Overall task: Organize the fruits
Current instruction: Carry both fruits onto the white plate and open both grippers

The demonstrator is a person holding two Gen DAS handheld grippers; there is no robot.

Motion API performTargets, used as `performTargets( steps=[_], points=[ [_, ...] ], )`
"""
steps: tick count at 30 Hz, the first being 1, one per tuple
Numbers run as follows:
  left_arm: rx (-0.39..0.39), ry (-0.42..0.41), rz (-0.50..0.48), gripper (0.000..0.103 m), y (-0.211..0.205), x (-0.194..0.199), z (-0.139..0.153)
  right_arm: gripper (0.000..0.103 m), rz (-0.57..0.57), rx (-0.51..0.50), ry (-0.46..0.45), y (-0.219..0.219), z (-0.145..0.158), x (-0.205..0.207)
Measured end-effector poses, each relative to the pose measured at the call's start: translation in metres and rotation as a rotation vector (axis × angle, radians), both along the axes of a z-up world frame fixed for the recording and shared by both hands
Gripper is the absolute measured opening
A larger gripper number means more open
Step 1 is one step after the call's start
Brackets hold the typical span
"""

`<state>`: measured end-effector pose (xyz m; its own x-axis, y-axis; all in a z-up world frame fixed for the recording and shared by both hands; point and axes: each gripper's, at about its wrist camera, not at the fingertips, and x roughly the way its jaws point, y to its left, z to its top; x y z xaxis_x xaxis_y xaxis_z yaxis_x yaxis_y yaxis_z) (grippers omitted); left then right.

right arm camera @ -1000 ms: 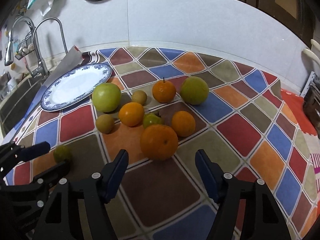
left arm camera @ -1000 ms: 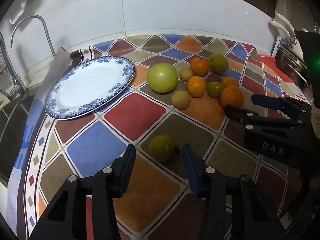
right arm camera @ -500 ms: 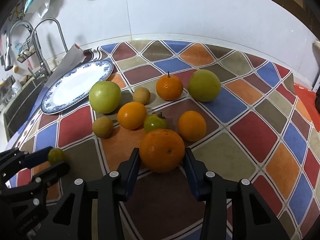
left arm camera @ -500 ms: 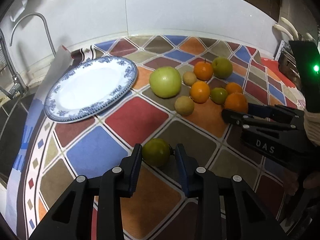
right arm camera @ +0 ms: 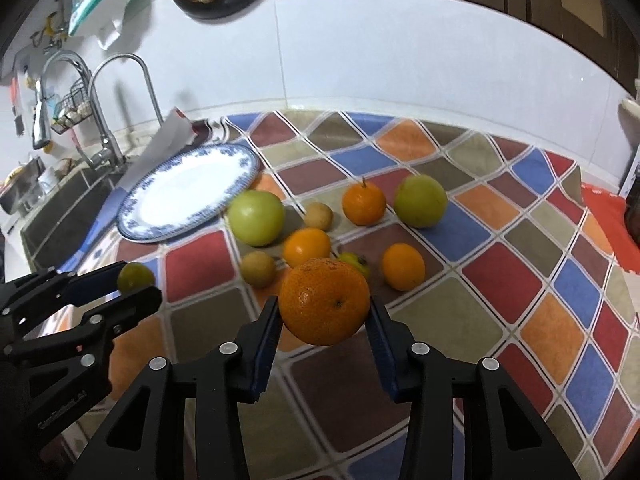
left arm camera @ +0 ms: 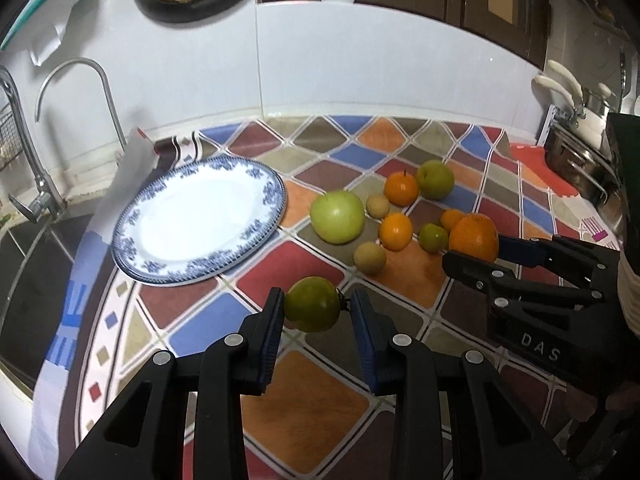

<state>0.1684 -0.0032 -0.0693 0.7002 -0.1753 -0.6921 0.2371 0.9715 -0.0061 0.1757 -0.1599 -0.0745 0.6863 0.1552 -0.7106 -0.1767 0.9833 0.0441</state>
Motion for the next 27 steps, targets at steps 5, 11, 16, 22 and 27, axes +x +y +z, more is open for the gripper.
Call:
performTargets(
  steps=[5, 11, 16, 22, 27],
  points=[
    [0.004, -0.036, 0.005, 0.034, 0.017, -0.004, 0.015, 0.044, 0.005, 0.0, -0.046, 0.015, 0.015, -0.008],
    [0.01, -0.08, 0.016, 0.034, 0.041, -0.003, 0.032, 0.044, 0.019, 0.002, -0.095, 0.041, 0.031, -0.012],
    [0.02, -0.123, 0.024, 0.034, 0.061, 0.001, 0.043, 0.044, 0.039, 0.007, -0.118, 0.062, 0.04, -0.007],
    [0.019, -0.154, 0.035, 0.034, 0.085, 0.018, 0.053, 0.044, 0.068, 0.023, -0.131, 0.087, 0.048, 0.01],
    [0.022, -0.162, 0.051, 0.034, 0.103, 0.04, 0.054, 0.044, 0.082, 0.021, -0.143, 0.108, 0.053, 0.035]
  ],
)
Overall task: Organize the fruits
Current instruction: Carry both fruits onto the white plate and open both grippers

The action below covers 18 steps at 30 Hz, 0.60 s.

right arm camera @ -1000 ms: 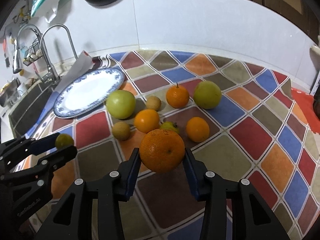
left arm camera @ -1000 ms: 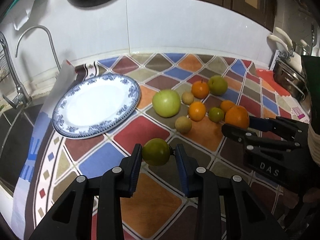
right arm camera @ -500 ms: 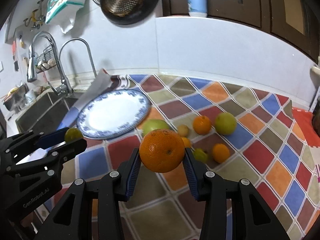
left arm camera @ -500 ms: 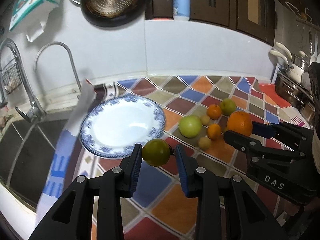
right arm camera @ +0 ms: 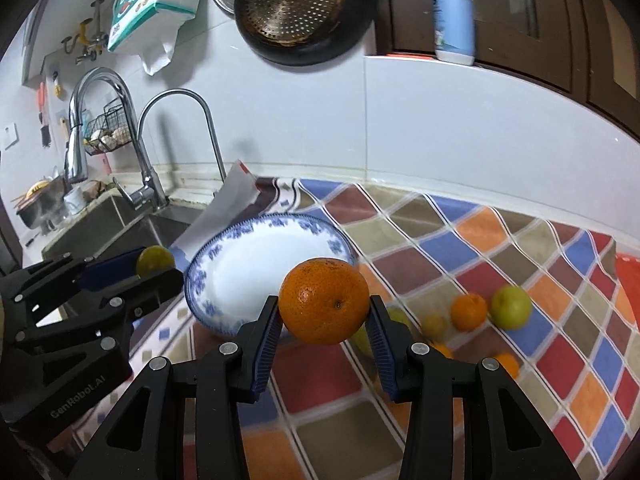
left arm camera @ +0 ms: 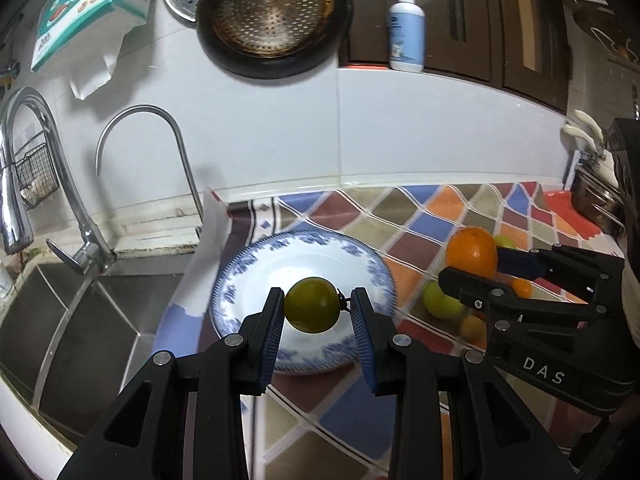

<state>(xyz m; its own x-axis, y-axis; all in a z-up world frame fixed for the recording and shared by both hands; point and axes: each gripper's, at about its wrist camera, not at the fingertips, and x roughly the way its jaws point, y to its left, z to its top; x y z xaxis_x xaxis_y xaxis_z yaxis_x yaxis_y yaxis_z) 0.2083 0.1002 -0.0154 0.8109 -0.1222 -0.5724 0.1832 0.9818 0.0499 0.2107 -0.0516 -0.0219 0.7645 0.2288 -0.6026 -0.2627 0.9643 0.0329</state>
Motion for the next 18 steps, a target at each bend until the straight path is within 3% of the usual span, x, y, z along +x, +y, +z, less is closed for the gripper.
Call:
performTargets(
  steps=[7, 18],
  points=[
    [-0.012, -0.007, 0.008, 0.034, 0.02, 0.034, 0.001, 0.043, 0.002, -0.033, -0.009, 0.027, 0.004, 0.036],
    [-0.027, 0.043, 0.013, 0.034, 0.04, 0.101, -0.023, 0.043, -0.009, -0.036, 0.068, 0.053, -0.016, 0.1]
  ],
)
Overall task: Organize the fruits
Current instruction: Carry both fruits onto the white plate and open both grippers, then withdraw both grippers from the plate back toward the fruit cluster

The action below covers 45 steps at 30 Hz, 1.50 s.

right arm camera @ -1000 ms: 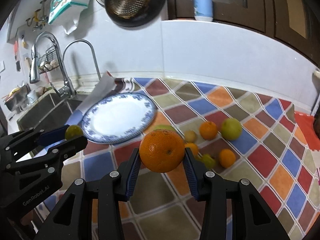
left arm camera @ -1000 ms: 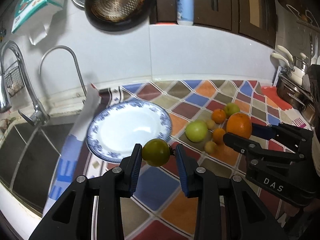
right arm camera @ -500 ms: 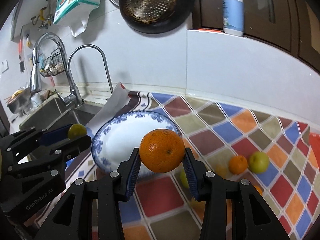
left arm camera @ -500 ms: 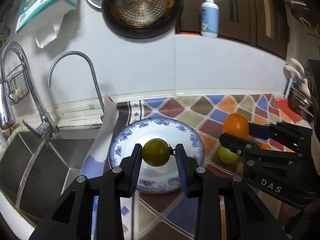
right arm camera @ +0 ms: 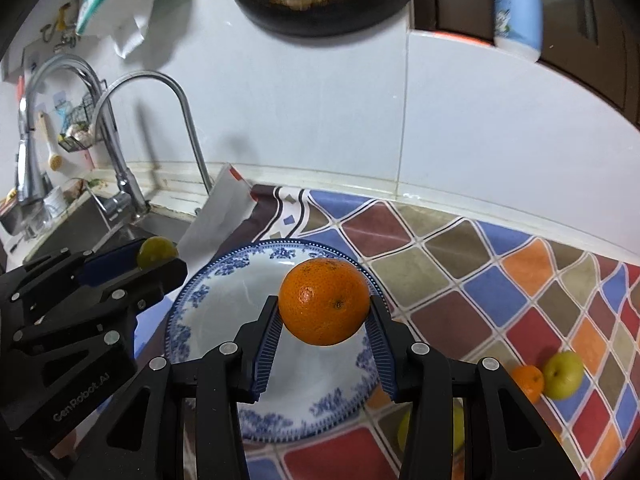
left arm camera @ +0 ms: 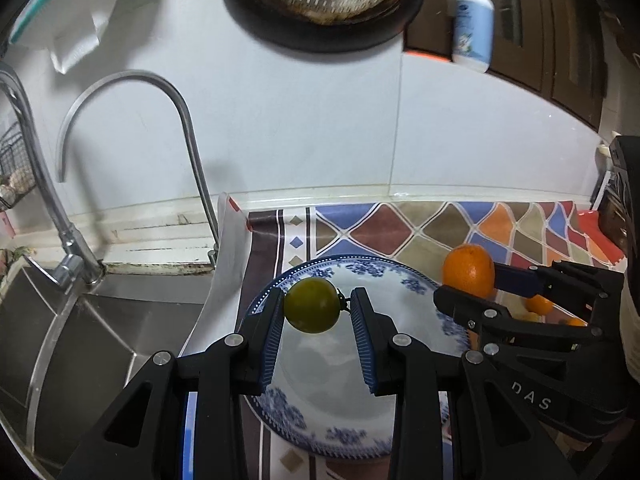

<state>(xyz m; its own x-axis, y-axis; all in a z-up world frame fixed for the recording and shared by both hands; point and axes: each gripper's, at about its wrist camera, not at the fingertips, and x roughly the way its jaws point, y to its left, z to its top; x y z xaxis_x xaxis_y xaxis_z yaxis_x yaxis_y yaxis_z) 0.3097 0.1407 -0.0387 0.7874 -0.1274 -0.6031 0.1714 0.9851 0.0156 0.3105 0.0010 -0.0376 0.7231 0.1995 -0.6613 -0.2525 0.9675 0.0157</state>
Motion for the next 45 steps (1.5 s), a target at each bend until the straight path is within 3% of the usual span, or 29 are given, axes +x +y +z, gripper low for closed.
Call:
performTargets(
  steps=[12, 24, 32, 34, 39, 45],
  points=[
    [0.012, 0.126, -0.036, 0.034, -0.004, 0.058, -0.054, 0.044, -0.038, -0.002, 0.148, 0.006, -0.046, 0.053],
    [0.046, 0.176, -0.046, 0.034, -0.01, 0.074, -0.078, 0.044, -0.046, -0.003, 0.191, 0.003, -0.061, 0.066],
    [0.059, 0.153, 0.018, 0.057, -0.001, 0.063, -0.067, 0.046, -0.038, -0.006, 0.2, 0.003, -0.064, 0.067],
    [0.06, 0.144, 0.044, 0.06, 0.003, 0.058, -0.063, 0.054, -0.036, -0.011, 0.189, 0.004, -0.062, 0.064],
    [0.036, 0.112, 0.088, 0.065, 0.01, 0.04, -0.045, 0.063, -0.039, -0.021, 0.152, 0.001, -0.05, 0.049],
    [0.016, 0.046, 0.096, 0.071, 0.006, 0.008, -0.014, 0.064, -0.044, -0.019, 0.07, -0.006, -0.023, 0.022]
  ],
)
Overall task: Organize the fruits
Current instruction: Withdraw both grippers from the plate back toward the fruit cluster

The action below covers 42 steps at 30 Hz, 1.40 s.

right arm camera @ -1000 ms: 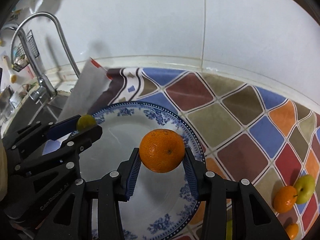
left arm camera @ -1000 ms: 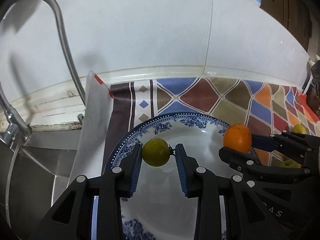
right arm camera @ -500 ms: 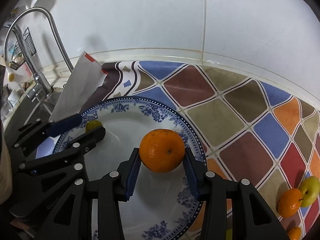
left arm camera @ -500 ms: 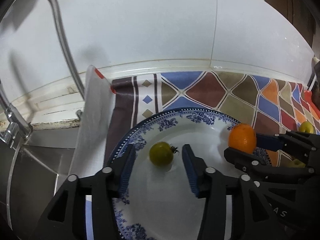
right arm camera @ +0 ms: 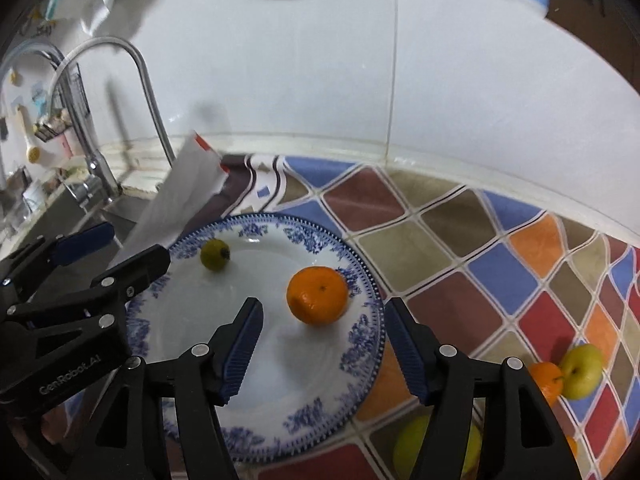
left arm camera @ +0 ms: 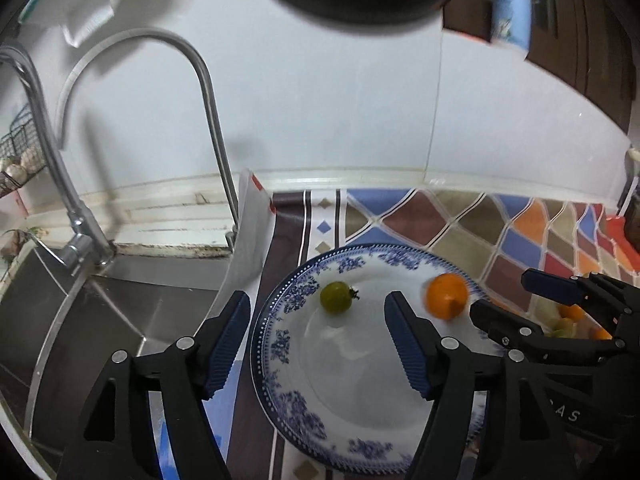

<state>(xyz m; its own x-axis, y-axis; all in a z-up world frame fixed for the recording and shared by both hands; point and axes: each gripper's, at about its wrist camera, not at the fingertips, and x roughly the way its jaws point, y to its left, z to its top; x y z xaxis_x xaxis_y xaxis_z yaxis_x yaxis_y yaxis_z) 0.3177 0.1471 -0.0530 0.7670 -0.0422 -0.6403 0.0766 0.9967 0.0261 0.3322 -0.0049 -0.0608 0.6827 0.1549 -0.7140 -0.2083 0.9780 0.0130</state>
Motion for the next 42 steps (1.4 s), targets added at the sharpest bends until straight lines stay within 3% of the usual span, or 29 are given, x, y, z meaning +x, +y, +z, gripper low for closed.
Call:
performTargets(
  steps=[8, 22, 30, 42],
  points=[
    [-0.011, -0.068, -0.008, 0.076, -0.01, -0.041, 0.033, 0.069, -0.016, 0.03, -0.078, -0.018, 0.032, -0.04],
    [-0.006, -0.137, -0.05, 0.08, -0.041, -0.105, 0.061, 0.069, -0.049, 0.062, -0.19, -0.058, 0.072, -0.111],
    [-0.011, -0.165, -0.087, 0.081, -0.071, -0.132, 0.067, 0.069, -0.102, 0.062, -0.227, -0.091, 0.081, -0.145],
    [-0.006, -0.175, -0.142, 0.082, -0.122, -0.153, 0.061, 0.069, -0.155, 0.042, -0.204, -0.141, 0.075, -0.175]
  ],
)
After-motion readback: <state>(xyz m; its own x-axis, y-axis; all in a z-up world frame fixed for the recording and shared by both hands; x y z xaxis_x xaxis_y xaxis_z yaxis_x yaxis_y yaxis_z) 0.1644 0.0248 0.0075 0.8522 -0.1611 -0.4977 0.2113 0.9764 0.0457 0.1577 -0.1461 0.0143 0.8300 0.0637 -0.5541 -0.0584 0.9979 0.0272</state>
